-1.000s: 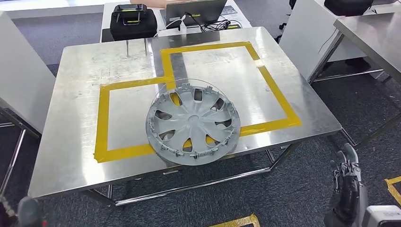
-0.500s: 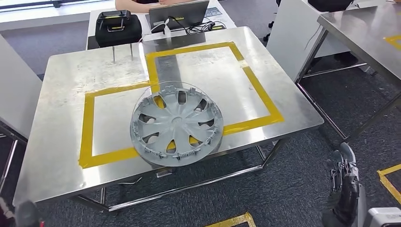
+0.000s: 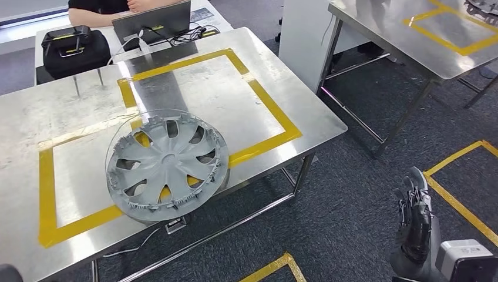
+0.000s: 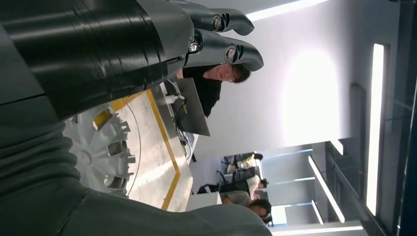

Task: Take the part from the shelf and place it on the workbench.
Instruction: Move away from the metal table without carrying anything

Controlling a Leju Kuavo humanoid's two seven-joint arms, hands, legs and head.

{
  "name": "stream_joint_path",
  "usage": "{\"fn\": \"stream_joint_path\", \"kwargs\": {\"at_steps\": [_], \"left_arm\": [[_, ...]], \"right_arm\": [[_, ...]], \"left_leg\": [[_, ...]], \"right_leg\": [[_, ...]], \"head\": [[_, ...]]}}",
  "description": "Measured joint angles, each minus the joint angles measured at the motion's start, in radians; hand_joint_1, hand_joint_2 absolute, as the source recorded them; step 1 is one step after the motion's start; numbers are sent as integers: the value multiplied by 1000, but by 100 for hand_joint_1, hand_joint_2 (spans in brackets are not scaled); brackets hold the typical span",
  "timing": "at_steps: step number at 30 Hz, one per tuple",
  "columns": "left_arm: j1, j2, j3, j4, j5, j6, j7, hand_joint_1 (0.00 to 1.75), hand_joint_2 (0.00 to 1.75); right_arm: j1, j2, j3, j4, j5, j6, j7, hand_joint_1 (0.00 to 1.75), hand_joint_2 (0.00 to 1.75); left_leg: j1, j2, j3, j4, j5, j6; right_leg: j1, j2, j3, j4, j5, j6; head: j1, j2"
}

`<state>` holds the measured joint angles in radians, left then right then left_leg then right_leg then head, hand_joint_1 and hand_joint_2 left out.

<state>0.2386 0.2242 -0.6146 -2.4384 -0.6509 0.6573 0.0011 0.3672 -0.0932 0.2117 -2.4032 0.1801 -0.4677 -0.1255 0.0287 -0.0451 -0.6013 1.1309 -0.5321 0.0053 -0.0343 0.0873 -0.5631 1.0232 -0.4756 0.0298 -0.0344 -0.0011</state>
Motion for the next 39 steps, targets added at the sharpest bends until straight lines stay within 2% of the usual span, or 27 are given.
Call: {"fn": "stream_joint_path", "kwargs": {"at_steps": [2,3,5,7,9,10,11,12,13,14,16,18,20,21,23,24,25,26,27,28,29,31,33,35,36,37,39], "left_arm": [[2,0,0,0,2,0,-1,0,0],[3,0,0,0,3,0,-1,0,0],[2,0,0,0,3,0,-1,0,0],[0,-1,0,0,4,0,-2,0,0],[2,-1,1,0,5,0,-2,0,0],[3,-1,1,0,5,0,-2,0,0],[4,-1,1,1,5,0,-2,0,0],[5,-1,1,1,4,0,-2,0,0],[5,-1,1,1,3,0,-1,0,0],[5,-1,1,1,0,0,-1,0,0],[7,-2,1,0,-8,0,-1,0,0],[10,-3,2,0,-14,0,0,0,0],[12,-4,4,-1,-11,0,1,0,0],[13,-4,5,-1,-4,0,2,0,0],[19,-6,8,-3,13,0,3,0,0],[23,-6,10,-3,19,0,3,0,0],[26,-7,12,-3,23,0,4,0,0],[29,-7,13,-3,25,0,4,0,0],[29,-7,13,-3,27,0,5,0,0],[29,-8,14,-3,28,0,5,0,0],[30,-8,15,-3,31,0,5,0,0],[30,-10,18,-2,38,0,4,0,0],[34,-11,21,-1,43,0,5,0,0],[37,-12,22,0,44,0,5,0,0],[38,-13,23,0,45,0,5,0,0],[38,-15,25,0,45,0,6,0,0],[41,-19,28,0,45,0,8,0,0]], "right_arm": [[-2,0,0,0,0,0,2,0,0],[-3,0,0,0,1,0,3,0,0],[-1,1,0,0,1,0,4,0,0],[0,0,1,0,2,0,4,0,0],[-3,0,2,0,2,0,4,0,0],[-3,0,2,0,2,0,5,0,0],[-3,0,3,0,2,0,5,0,0],[-2,0,3,0,2,0,5,0,0],[-2,0,3,0,2,0,6,0,0],[-2,0,4,0,2,0,7,0,0],[-2,0,4,0,2,0,8,0,0],[-1,0,4,-1,3,0,8,0,0],[0,1,4,-2,6,0,9,0,0],[1,1,4,-2,7,0,9,0,0],[1,2,5,-3,9,0,10,0,0],[0,2,5,-3,9,0,10,0,0],[0,2,5,-3,10,0,10,0,0],[0,3,5,-2,10,0,11,0,0],[0,3,5,-2,10,0,11,0,0],[1,3,5,-1,10,0,12,0,0],[1,3,5,0,10,0,12,0,0],[1,3,5,0,11,0,13,0,0],[1,4,5,-1,13,-1,14,0,0],[2,4,6,-2,14,-1,15,0,0],[3,4,6,-2,14,0,15,0,0],[4,4,6,-3,14,0,15,0,0],[4,4,6,-3,14,0,15,0,0]], "left_leg": [[-1,-37,36,-91,31,3],[-3,-41,44,-107,33,3],[-5,-14,53,-111,36,8],[-5,13,60,-117,41,19],[-11,41,57,-119,43,28],[-17,56,55,-118,43,32],[-23,71,53,-118,43,34],[-28,85,53,-118,42,36],[-34,99,53,-117,41,38],[-40,112,54,-117,41,39],[-47,132,56,-118,39,40],[-46,150,58,-119,38,38],[-44,164,61,-121,38,34],[-43,153,59,-118,34,29],[-38,100,38,-66,-4,18],[-32,71,14,-10,-36,10],[-25,57,-12,52,-66,2],[-18,51,-33,104,-85,-6],[-11,50,-40,125,-85,-14],[-4,49,-28,107,-66,-23],[5,43,0,55,-34,-31],[19,-1,63,-65,4,-45],[22,-30,83,-107,0,-38],[18,-10,84,-102,-2,-14],[16,2,87,-102,0,-5],[15,15,89,-104,3,3],[8,42,87,-105,7,14]], "right_leg": [[0,27,-5,0,1,11],[-1,41,-10,-2,2,19],[-6,56,-20,-6,5,34],[-2,10,-43,33,-21,40],[4,-57,-93,146,-88,40],[6,-71,-120,210,-121,38],[9,-76,-138,255,-139,36],[13,-79,-139,267,-137,31],[19,-82,-120,240,-119,24],[26,-90,-84,178,-88,14],[42,-125,-14,46,-40,-12],[55,-143,10,-9,-26,-33],[56,-126,15,-24,-15,-43],[51,-117,24,-37,-6,-44],[38,-98,39,-61,14,-45],[34,-87,38,-65,20,-43],[29,-76,35,-65,24,-42],[25,-62,31,-64,26,-38],[19,-48,29,-62,27,-33],[13,-34,26,-58,27,-27],[5,-18,23,-51,25,-18],[-7,10,11,-27,17,4],[-9,33,-8,-11,13,24],[-12,52,-24,-13,19,39],[-13,42,-31,-10,18,43],[-11,18,-41,8,8,45],[-3,-49,-88,110,-49,41]], "head": [[-2,0],[-2,0],[-1,0],[12,0],[32,0],[39,0],[44,0],[47,0],[51,0],[54,0],[52,0],[49,0],[54,0],[58,0],[55,0],[49,0],[43,0],[38,0],[34,0],[32,0],[30,0],[19,0],[12,0],[18,0],[24,0],[32,0],[50,0]]}}
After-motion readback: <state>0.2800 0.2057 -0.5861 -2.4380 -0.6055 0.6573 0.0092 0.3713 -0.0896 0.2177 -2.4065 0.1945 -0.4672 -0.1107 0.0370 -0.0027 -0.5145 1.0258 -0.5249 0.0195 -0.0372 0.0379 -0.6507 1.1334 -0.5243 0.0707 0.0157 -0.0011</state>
